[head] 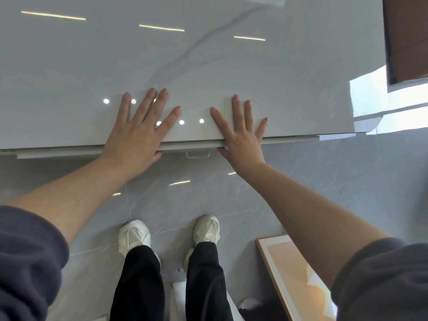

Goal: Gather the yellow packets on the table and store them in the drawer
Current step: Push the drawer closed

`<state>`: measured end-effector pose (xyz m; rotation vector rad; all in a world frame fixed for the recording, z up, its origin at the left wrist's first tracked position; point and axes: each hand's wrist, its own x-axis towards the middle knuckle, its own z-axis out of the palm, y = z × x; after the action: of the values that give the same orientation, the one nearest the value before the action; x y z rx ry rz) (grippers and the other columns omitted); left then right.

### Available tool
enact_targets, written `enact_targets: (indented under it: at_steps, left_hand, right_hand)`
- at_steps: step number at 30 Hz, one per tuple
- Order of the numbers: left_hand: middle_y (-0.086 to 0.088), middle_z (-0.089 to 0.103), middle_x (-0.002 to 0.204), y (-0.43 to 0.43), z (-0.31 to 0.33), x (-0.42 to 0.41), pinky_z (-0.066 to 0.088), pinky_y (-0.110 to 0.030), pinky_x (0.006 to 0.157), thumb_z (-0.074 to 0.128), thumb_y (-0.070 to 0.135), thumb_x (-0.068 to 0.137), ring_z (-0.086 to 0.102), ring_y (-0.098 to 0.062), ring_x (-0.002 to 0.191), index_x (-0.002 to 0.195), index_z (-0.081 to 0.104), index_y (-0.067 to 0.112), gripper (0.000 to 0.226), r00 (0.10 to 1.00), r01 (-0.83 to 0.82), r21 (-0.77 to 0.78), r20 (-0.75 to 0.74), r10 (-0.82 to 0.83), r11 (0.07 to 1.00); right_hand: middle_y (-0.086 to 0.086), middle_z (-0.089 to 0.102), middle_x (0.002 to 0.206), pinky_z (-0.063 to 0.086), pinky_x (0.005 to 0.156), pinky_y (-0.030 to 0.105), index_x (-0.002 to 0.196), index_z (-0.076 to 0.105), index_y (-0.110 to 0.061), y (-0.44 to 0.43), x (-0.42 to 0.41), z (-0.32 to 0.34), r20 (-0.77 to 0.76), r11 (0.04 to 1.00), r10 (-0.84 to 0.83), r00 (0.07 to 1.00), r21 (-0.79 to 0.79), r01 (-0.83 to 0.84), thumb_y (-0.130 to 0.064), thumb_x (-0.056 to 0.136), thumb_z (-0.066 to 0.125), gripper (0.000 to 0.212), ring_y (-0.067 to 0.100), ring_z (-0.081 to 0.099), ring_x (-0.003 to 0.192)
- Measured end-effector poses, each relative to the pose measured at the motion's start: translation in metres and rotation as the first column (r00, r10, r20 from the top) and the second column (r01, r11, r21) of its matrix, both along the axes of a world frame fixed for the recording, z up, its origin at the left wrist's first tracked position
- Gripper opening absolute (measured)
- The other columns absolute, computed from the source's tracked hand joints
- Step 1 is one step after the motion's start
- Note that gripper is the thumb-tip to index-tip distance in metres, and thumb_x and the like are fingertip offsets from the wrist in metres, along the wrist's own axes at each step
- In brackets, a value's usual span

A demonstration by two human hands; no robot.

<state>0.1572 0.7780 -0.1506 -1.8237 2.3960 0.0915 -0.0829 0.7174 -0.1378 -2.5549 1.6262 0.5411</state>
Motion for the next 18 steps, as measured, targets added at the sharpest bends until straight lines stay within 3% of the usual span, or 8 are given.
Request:
enact_targets:
  at_steps: [18]
  left_hand:
    - [-0.017,-0.006,0.160,-0.0001,-0.0006,-0.0017,0.006,-0.062,0.114,0.074,0.043,0.074,0.000,-0.034,0.148,0.154,0.002,0.018,0.110,1.000,-0.006,0.013,0.013,0.006,1.000]
  right_hand:
    - [0.011,-0.006,0.161,0.006,0.105,0.075,0.150,0.001,-0.043,0.0005,-0.0005,-0.0009,0.025,1.000,-0.010,1.000,-0.020,0.010,-0.031,0.081,0.073,0.100,0.040,-0.007,0.147]
